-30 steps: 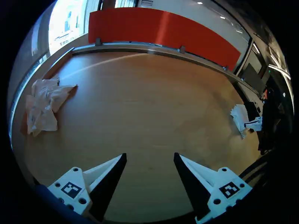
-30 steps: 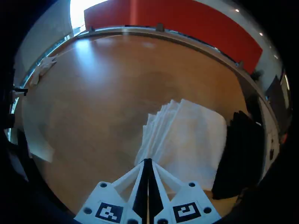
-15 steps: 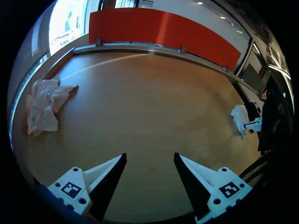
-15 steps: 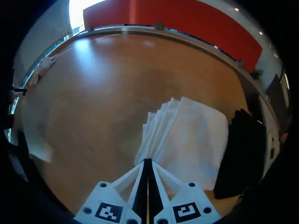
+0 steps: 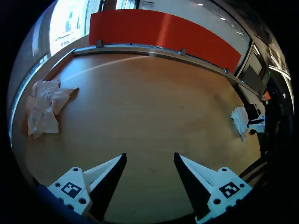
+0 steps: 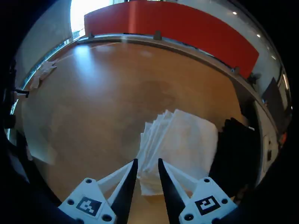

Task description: Fold towel

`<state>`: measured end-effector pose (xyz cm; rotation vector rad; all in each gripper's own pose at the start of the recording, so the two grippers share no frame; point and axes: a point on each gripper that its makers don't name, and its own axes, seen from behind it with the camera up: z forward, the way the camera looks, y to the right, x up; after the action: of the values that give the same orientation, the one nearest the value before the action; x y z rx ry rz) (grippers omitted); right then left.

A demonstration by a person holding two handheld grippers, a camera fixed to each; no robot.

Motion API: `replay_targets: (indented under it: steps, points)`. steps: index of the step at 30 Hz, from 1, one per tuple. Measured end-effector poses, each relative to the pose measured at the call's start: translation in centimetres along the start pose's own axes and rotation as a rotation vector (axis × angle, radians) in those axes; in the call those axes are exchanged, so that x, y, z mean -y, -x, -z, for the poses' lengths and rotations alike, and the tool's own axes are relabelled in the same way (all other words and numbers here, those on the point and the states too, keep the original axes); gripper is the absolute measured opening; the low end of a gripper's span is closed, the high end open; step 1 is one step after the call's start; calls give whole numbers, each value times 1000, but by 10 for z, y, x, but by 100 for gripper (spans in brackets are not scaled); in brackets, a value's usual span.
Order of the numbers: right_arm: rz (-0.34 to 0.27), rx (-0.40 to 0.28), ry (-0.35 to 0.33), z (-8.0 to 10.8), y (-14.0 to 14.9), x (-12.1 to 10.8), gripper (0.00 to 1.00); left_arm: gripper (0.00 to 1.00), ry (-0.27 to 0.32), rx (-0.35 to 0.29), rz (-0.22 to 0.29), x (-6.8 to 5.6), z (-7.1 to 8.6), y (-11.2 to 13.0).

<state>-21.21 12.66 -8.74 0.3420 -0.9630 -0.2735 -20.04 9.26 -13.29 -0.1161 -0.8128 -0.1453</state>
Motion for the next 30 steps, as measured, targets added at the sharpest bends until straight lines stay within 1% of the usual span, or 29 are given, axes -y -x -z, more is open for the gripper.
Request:
replay_targets:
  steps: [1,5,7,9,17,19,20,26,30]
  points:
    - [0,-1,0,0,0,0,50,94,0,-1,-1,0,0,0]
    - [-1,-5,-1,1,0,1,54,94,2,-2,-3,-1,0,-1]
    - [0,-7,0,2,-1,1,62,93,2,-3,-3,-1,0,-1]
    - [1,-11,3,3,-1,1,67,94,2,-5,-3,-1,0,-2]
    - [6,-34,5,8,-5,4,87,94,0,-17,-4,2,2,-5]
    - [3,-40,4,9,-6,5,97,94,-1,-22,-4,3,2,-7]
    - [0,-42,4,9,-6,6,99,94,-1,-25,-5,3,2,-8]
    - [-20,-69,17,13,-12,7,100,94,0,-42,-13,4,3,-14]
    - [-34,-106,38,16,-20,7,100,93,-2,-59,-21,5,3,-21]
